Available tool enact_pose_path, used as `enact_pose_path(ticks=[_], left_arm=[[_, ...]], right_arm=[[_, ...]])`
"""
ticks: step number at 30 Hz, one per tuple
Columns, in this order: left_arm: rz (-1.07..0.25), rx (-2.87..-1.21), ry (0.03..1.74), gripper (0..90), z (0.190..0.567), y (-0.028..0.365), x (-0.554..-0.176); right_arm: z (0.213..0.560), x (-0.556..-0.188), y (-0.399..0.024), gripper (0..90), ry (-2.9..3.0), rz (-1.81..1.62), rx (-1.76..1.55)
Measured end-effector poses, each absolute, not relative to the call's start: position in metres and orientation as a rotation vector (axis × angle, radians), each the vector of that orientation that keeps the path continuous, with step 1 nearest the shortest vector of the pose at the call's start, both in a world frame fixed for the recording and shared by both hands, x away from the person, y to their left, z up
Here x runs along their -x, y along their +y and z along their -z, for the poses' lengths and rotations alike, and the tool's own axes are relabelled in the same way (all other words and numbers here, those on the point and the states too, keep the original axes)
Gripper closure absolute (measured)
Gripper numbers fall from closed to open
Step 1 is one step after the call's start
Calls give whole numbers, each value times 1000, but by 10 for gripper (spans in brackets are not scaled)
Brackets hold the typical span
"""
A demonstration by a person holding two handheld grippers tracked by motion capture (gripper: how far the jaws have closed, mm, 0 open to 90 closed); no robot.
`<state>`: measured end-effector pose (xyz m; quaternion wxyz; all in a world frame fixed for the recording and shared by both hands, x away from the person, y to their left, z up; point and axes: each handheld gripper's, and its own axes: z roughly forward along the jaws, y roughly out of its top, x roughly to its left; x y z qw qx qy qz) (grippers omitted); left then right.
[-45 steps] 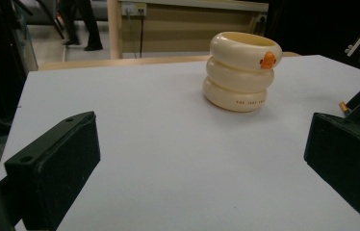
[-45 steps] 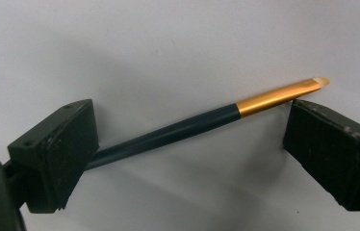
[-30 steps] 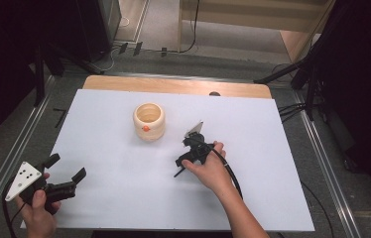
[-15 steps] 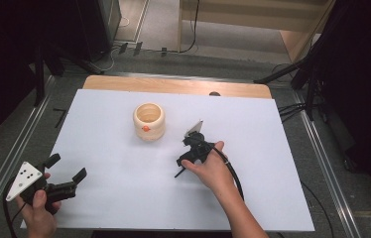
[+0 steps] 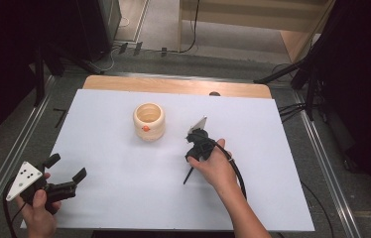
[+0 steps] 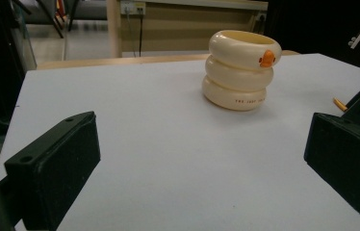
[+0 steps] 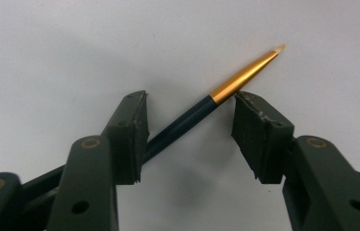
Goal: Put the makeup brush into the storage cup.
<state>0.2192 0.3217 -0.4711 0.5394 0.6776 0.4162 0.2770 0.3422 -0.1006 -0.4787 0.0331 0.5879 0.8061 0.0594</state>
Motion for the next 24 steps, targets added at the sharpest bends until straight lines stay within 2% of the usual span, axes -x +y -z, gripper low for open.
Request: enact_pose_path(ticks=[8, 24], left_arm=[[-657, -1614, 986, 0, 471, 321, -219], [-658, -1617, 985, 0, 471, 321, -219]], right_arm=[[477, -347, -106, 650, 2477, -162, -1852], [476, -354, -107, 772, 2481, -98, -1883]])
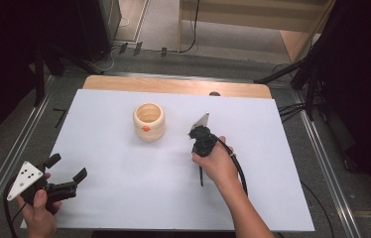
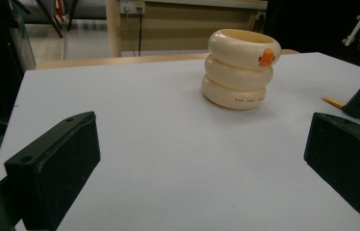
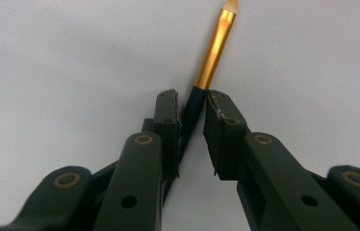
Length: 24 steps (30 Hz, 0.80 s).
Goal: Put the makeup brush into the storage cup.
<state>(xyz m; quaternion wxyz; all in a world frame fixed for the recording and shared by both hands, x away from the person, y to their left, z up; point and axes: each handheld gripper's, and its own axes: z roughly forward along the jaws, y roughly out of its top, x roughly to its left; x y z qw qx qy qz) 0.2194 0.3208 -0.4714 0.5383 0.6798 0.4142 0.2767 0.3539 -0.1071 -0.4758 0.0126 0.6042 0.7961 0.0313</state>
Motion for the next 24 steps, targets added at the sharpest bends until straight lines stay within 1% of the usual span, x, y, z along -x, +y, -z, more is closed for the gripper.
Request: enact_pose_path(ticks=[3, 6, 18, 24], left_arm=[[-659, -1618, 984, 0, 471, 320, -219], [-660, -1619, 983, 0, 471, 320, -219], [-661, -1618, 984, 0, 471, 320, -219], [-660, -1611, 986, 0, 471, 321, -219]], right_arm=[[476, -356, -107, 793, 2484, -91, -1906], [476, -359, -111, 840, 2495, -95, -1925], [476, -358, -113, 848, 2498, -111, -1918], [474, -354, -114, 848, 2511, -174, -1917]])
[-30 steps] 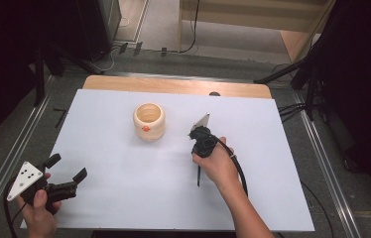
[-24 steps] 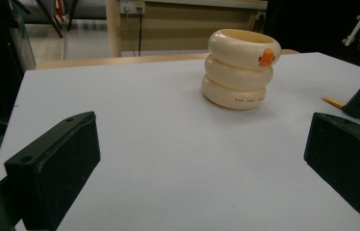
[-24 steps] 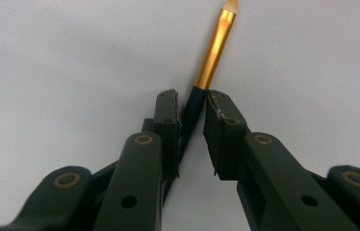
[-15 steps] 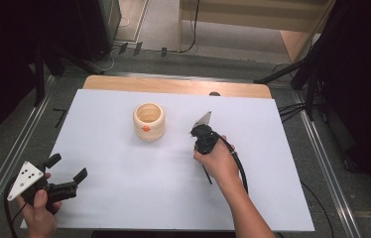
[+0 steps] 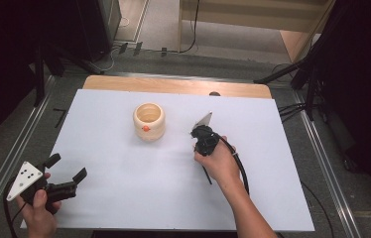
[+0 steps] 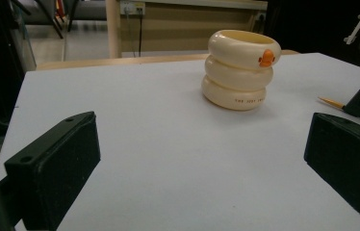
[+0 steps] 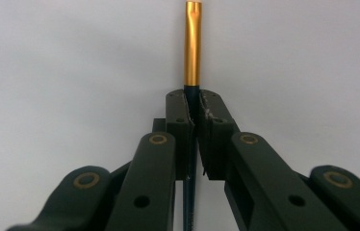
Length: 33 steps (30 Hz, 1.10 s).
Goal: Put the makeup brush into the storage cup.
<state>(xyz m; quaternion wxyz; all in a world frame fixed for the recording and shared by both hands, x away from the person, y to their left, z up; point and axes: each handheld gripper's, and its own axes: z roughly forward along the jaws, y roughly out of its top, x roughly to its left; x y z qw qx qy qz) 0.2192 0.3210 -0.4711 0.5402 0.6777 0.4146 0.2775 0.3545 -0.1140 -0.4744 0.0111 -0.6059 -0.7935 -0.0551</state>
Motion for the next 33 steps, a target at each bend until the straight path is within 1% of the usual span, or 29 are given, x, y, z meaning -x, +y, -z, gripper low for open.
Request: enact_pose_path(ticks=[11, 33], left_arm=[[-660, -1611, 987, 0, 471, 321, -219], [-661, -1612, 986, 0, 471, 321, -219]], right_arm=[[469, -348, -114, 848, -2557, 331, 1916], [454, -336, -115, 848, -2645, 777, 1977]])
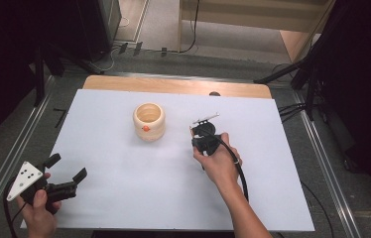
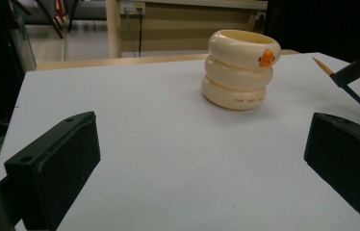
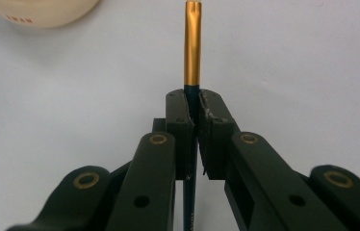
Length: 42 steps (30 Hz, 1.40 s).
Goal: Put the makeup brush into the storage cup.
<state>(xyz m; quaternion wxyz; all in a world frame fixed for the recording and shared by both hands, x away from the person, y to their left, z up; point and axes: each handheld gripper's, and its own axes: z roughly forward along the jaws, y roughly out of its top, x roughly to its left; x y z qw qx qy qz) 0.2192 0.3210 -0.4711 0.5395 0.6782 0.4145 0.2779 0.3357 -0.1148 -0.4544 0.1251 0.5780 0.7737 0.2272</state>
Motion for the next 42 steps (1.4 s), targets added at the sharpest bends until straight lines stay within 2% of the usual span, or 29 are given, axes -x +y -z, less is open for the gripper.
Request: enact_pose_path(ticks=[19, 42], left_arm=[[-663, -1611, 988, 0, 471, 323, -219], [-663, -1610, 986, 0, 471, 323, -219]], right_arm=[[438, -327, -119, 847, 2080, -1054, -1581], [437, -324, -120, 846, 1925, -1316, -1452]])
